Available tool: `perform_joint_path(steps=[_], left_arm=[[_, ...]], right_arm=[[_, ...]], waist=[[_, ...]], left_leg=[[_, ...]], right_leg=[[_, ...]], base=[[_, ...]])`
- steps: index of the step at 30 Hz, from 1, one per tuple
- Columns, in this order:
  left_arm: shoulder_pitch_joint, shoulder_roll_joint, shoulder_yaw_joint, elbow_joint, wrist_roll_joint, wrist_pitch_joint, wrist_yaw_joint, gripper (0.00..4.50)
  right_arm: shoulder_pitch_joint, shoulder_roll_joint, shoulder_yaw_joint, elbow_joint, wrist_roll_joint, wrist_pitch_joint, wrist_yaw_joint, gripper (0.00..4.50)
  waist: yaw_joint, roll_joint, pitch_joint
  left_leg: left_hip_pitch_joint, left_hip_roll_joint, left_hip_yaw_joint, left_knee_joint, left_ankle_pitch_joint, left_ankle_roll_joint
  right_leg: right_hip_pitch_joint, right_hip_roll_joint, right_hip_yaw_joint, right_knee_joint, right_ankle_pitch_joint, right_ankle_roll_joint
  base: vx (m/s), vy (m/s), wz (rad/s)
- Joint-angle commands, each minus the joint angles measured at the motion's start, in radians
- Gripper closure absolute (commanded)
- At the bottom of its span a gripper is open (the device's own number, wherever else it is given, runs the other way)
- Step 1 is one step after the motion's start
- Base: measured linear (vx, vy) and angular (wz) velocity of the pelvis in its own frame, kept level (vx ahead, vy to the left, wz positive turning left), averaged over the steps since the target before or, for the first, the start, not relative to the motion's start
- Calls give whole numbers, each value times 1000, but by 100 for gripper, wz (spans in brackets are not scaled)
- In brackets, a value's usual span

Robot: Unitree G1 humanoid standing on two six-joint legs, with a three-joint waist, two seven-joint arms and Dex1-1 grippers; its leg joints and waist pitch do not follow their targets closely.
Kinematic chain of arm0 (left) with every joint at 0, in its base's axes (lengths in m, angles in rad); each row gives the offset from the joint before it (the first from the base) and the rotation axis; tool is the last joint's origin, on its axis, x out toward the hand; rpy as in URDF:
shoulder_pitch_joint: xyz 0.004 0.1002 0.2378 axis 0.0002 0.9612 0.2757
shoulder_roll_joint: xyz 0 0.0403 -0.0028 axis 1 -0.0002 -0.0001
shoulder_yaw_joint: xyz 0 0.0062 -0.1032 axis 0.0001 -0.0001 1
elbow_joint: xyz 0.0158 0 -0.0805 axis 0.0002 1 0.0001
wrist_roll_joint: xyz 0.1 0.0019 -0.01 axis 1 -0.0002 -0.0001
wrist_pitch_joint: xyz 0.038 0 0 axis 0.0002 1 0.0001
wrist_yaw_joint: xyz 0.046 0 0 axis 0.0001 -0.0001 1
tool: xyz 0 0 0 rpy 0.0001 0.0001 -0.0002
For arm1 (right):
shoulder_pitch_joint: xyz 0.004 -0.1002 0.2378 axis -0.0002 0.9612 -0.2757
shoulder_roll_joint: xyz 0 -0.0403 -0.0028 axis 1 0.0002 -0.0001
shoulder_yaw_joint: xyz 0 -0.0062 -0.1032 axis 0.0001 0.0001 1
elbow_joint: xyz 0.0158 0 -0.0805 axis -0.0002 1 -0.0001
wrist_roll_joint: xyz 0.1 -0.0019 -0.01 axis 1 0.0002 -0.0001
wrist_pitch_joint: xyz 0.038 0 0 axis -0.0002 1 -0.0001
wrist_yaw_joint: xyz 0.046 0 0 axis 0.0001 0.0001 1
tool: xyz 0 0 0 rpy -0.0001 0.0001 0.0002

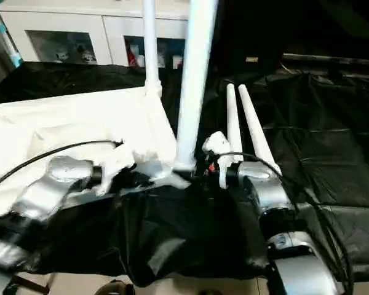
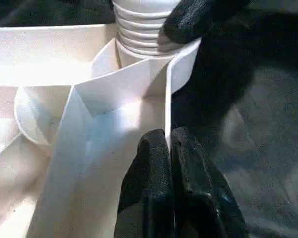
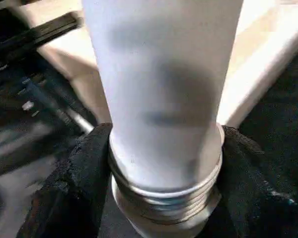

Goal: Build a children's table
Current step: Insert table leg to table base

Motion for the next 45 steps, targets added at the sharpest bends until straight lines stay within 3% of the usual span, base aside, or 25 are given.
perform_joint_path(steps=[1, 2, 3, 4, 5, 7, 8, 9, 11, 13, 14, 20, 22, 23, 24, 25, 27, 28, 29, 30, 32, 34, 36, 39, 45], left_arm=[[-76, -79, 57, 82, 16, 37, 206, 450], [-88, -98, 63, 101, 17, 48, 236, 450], [-109, -132, 72, 130, 16, 66, 283, 450], [-118, -148, 75, 143, 16, 73, 304, 450], [-121, -155, 75, 148, 17, 76, 313, 450], [-145, -200, 73, 183, 25, 85, 364, 450], [-147, -204, 73, 186, 26, 85, 368, 450], [-157, -222, 68, 201, 31, 85, 385, 450], [-162, -234, 64, 209, 36, 73, 385, 450], [-162, -234, 63, 209, 38, 69, 382, 450], [-165, -235, 62, 215, 40, 65, 382, 450], [-142, -186, 37, 194, 34, 1, 280, 450], [-116, -149, 25, 161, 24, -34, 197, 450], [-116, -149, 25, 161, 24, -34, 197, 450], [-89, -115, 16, 124, 9, -55, 121, 450], [-89, -115, 16, 124, 9, -55, 121, 450], [-61, -81, 7, 78, -10, -77, 45, 450], [-61, -81, 7, 78, -10, -77, 45, 450], [-41, -47, -4, 45, -10, -74, 0, 450], [-41, -47, -4, 45, -10, -74, 0, 450], [-32, -28, -3, 31, -7, -71, -10, 450], [-28, -23, -3, 24, -8, -72, -16, 450], [-18, -17, -10, 4, -9, -73, -37, 450], [-9, -11, -18, -25, -9, -72, -55, 450], [1, 6, -19, -64, -10, -58, -74, 450]], right_arm=[[18, 65, 15, 64, -26, 13, -146, 174], [16, 80, 12, 77, -33, 13, -193, 174], [7, 112, 2, 103, -40, 18, -279, 174], [1, 129, -4, 116, -42, 21, -321, 174], [-1, 136, -6, 122, -42, 22, -339, 174], [-29, 198, -26, 161, -43, 33, -453, 174], [-32, 203, -27, 164, -44, 33, -460, 174], [-48, 232, -26, 180, -53, 30, -500, 174], [-63, 250, -23, 193, -56, 19, -511, 174], [-65, 253, -31, 194, -40, 20, -492, 118], [-68, 256, -36, 196, -36, 19, -489, 118], [-66, 208, -23, 153, -35, 0, -384, 77], [-50, 161, -6, 104, -31, -4, -286, 77], [-50, 161, -6, 104, -31, -4, -286, 77], [-30, 113, 17, 56, -31, -3, -192, 77], [-30, 113, 17, 56, -31, -3, -192, 77], [-16, 68, 30, 22, -30, -1, -122, 77], [-16, 68, 30, 22, -30, -1, -122, 77], [-17, 36, 30, 14, -32, 2, -94, 77], [-17, 36, 30, 14, -32, 2, -94, 77], [-23, 24, 26, 17, -34, 2, -82, 77], [-29, 25, 24, 23, -34, 2, -79, 77], [-38, 39, 26, 35, -35, 3, -86, 77], [-45, 51, 35, 46, -39, 5, -99, 77], [-56, 57, 35, 54, -32, 12, -83, 102]], waist=[[-8, -2, -90], [-9, 3, -85], [-16, 5, -75], [-24, 1, -75], [-26, 0, -75], [-38, 11, -70], [-44, 11, -69], [-47, 22, -74], [-57, 31, -73], [-65, 32, -73], [-67, 33, -72], [-86, 35, -69], [-91, 33, -70], [-91, 35, -71], [-86, 35, -72], [-83, 32, -74], [-74, 31, -79], [-74, 31, -79], [-67, 28, -83], [-64, 29, -85], [-57, 29, -84], [-50, 29, -86], [-40, 19, -90], [-30, 18, -93], [-18, 18, -97]], left_leg=[[28, 26, -16, -74, -247, 9], [32, 23, -15, -76, -262, 2], [48, 19, -21, -78, -373, -20], [53, 17, -26, -78, -411, -26], [55, 17, -28, -78, -421, -26], [67, 13, -32, -76, -466, -26], [67, 13, -35, -78, -479, -27], [64, 19, -43, -86, -492, -24], [69, 27, -53, -94, -559, -29], [77, 29, -56, -98, -613, -28], [81, 29, -55, -98, -624, -29], [75, 27, -63, -103, -664, -32], [62, 25, -65, -102, -636, -26], [63, 26, -64, -102, -630, -25], [76, 24, -60, -96, -620, -23], [74, 23, -60, -95, -603, -18], [62, 27, -55, -100, -537, -5], [62, 27, -55, -100, -537, -5], [60, 29, -48, -100, -489, -4], [49, 30, -45, -102, -445, 3], [54, 29, -38, -98, -431, 7], [57, 28, -33, -95, -413, 8], [48, 27, -28, -91, -349, 17], [43, 26, -20, -84, -286, 31], [36, 28, -18, -82, -212, 39]], right_leg=[[58, -45, 46, -79, -334, -177], [53, -43, 45, -85, -360, -171], [52, -48, 34, -107, -521, -134], [54, -51, 27, -120, -595, -102], [53, -51, 24, -125, -617, -89], [48, -51, 10, -144, -670, -62], [53, -49, 3, -148, -681, -51], [68, -51, -12, -155, -651, -36], [74, -47, -29, -158, -604, -37], [73, -47, -34, -158, -565, -47], [71, -51, -33, -159, -555, -57], [83, -56, -49, -166, -589, -35], [91, -63, -44, -163, -597, -32], [89, -65, -40, -162, -597, -37], [77, -67, -38, -168, -594, -51], [79, -69, -34, -165, -583, -59], [83, -67, -19, -149, -518, -99], [83, -67, -19, -149, -518, -99], [79, -64, -7, -135, -435, -143], [82, -62, 1, -122, -386, -166], [74, -60, 7, -118, -376, -183], [73, -59, 12, -116, -377, -191], [73, -55, 23, -100, -320, -207], [70, -51, 34, -88, -283, -222], [74, -46, 36, -70, -204, -233]], base=[[0, 0, 0], [0, 0, 0], [0, 0, 0], [0, 0, 0], [0, 0, 0], [0, 0, 0], [0, 0, 0], [0, 0, 0], [0, 0, 0], [0, 0, 0], [0, 0, 0], [0, 0, 0], [0, 0, 0], [0, 0, 0], [0, 0, 0], [0, 0, 0], [0, 0, 0], [0, 0, 0], [0, 0, 0], [0, 0, 0], [0, 0, 0], [0, 0, 0], [0, 0, 0], [0, 0, 0], [0, 0, 0]])
